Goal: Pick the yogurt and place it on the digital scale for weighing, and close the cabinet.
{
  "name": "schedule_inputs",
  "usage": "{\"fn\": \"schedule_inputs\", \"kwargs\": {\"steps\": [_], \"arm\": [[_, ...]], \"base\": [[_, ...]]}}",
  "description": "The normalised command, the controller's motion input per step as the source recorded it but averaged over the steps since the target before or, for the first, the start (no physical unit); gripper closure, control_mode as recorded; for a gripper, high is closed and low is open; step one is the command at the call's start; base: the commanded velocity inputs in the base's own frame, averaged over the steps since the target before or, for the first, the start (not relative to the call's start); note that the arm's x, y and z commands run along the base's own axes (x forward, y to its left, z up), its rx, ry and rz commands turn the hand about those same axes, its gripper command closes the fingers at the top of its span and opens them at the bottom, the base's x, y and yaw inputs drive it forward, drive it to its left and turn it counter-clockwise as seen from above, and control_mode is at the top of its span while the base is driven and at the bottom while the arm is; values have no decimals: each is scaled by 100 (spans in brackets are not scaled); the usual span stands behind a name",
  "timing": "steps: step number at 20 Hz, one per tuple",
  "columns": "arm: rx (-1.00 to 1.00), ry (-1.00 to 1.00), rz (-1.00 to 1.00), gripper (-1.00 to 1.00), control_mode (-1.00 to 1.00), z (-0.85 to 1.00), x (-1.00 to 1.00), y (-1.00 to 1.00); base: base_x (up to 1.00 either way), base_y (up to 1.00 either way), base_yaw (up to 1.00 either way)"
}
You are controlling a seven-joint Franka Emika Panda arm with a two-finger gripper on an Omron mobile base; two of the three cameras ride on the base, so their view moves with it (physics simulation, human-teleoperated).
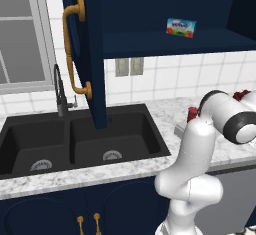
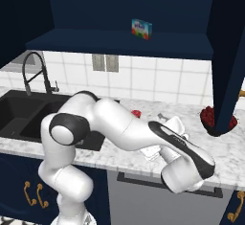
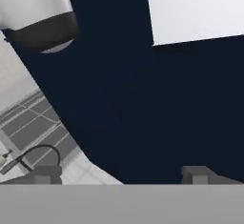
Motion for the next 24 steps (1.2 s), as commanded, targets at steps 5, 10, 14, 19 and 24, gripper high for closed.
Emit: {"fn": "schedule_inputs", "kwargs": {"steps": [5,10,14,19,24], "arm": [[15,-54,0,-100,-100,78,-60,-21],[24,-46,0,-100,-100,68,-40,-37],[21,-5,-6,-100,-100,32,-5,-47],[7,18,-5,-100,-100,33,-18,-90],[0,14,-3,-100,-100,-12,-82,-47]], "base": [[0,0,0],[0,0,0],[0,0,0],[0,0,0],[0,0,0]]}}
